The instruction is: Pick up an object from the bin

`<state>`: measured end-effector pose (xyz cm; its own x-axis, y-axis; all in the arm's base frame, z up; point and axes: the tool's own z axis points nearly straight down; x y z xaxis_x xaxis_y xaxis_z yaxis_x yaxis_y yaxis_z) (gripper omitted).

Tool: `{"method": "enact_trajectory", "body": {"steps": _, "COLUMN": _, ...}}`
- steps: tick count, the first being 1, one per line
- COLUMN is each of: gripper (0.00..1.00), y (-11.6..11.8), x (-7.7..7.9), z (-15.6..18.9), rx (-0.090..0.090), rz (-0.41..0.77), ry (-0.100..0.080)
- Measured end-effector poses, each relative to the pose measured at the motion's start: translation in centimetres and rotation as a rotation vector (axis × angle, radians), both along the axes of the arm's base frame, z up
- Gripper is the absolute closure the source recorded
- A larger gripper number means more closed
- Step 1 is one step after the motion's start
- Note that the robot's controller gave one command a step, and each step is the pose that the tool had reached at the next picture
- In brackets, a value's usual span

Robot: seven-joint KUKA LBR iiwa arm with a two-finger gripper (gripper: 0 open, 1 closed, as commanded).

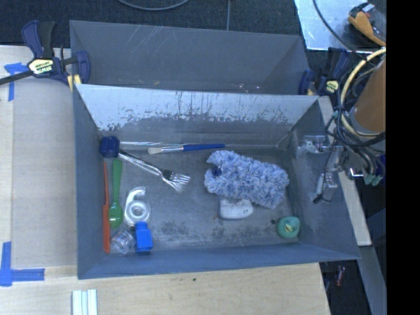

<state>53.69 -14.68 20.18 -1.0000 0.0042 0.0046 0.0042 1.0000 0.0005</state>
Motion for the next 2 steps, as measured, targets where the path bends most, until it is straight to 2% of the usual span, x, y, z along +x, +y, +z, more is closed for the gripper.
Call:
{"method": "enact_trajectory", "body": {"steps": 1, "gripper": 0.0, "y": 0.1, "x": 0.2, "z": 0.5, "rx": -0.002, "rz": 0.004, "ry": -0.009}}
{"method": "enact_trajectory", "body": {"steps": 2, "gripper": 0.0, "y": 1.9, "x": 5.3, "z": -11.0, "rx": -0.001, "rz": -0.24, "ry": -0.01}}
